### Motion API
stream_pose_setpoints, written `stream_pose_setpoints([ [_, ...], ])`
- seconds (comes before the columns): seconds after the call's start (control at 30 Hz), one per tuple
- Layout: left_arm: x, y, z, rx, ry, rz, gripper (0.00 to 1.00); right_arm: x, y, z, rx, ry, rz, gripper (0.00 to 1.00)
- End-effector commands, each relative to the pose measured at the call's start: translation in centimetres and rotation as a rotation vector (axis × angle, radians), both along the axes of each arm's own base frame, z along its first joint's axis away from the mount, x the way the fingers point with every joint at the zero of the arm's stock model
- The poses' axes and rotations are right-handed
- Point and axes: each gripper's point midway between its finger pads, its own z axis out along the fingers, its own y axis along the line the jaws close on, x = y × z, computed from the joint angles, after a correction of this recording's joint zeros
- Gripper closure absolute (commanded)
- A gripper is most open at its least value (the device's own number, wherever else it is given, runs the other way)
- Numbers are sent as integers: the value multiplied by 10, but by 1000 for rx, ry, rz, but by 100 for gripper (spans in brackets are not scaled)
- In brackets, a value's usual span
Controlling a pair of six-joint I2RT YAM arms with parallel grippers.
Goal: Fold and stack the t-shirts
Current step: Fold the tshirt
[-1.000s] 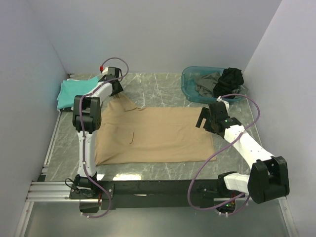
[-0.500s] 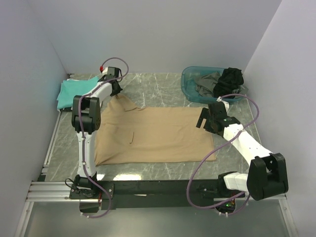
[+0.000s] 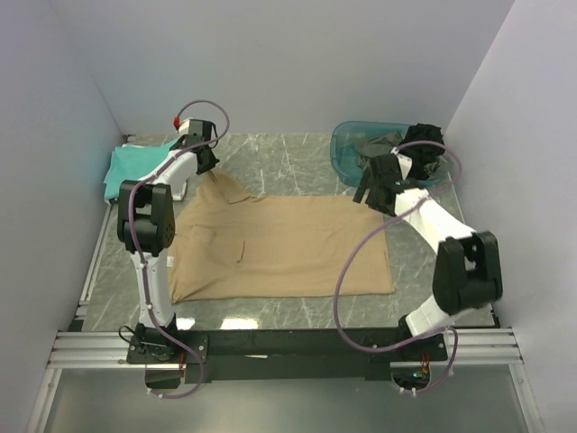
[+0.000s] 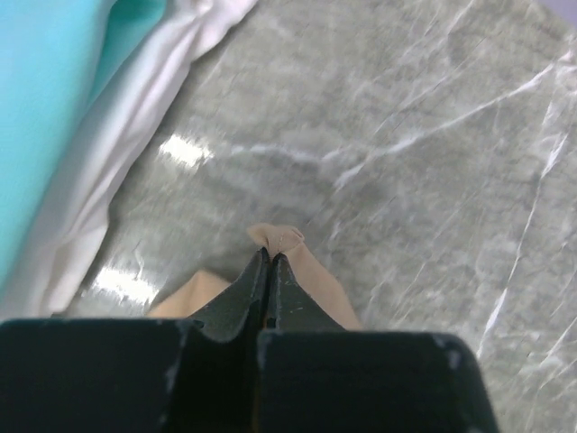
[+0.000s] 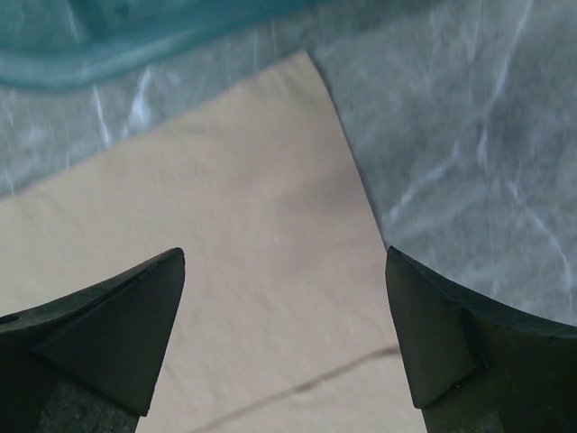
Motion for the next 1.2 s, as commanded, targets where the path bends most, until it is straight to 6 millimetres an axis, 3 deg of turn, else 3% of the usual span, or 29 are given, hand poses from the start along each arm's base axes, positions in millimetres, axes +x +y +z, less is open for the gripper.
stream_pose_setpoints([
  [0.0, -14, 1, 25, -18, -37, 45, 100, 36, -10, 9, -65, -28, -79, 3],
  [0.03, -18, 3, 33, -20, -50, 60, 100, 38, -15, -5, -107, 17, -104, 3],
  [0.1, -31, 6, 28, -14, -30, 74, 100, 53, -14, 1, -135, 6, -124, 3],
  [0.13, -35, 7, 39, -22, -52, 78, 100, 55, -14, -11, -158, 40, -129, 3],
  [0.17, -46, 8, 30, -20, -31, 80, 100, 63, -12, -5, -168, 24, -137, 3],
  [0.23, -53, 8, 43, -37, -65, 79, 100, 65, -6, -19, -204, 59, -137, 4],
  [0.27, -62, 8, 35, -37, -45, 77, 100, 71, -6, -15, -228, 47, -148, 4],
  [0.33, -69, 7, 46, -58, -71, 80, 100, 71, -2, -28, -271, 88, -149, 4],
  [0.37, -77, 6, 38, -65, -56, 73, 100, 76, -1, -26, -281, 82, -154, 4],
  [0.4, -78, 2, 46, -85, -78, 56, 100, 77, -1, -28, -297, 82, -162, 4],
  [0.57, -94, 1, 43, -102, -72, 54, 99, 84, 3, -42, -341, 121, -181, 4],
  [0.87, -111, 3, 49, -105, -86, 58, 100, 75, 0, -47, -414, 171, -215, 4],
  [1.17, -114, 6, 59, -90, -109, 65, 100, 53, -8, -52, -449, 235, -206, 8],
])
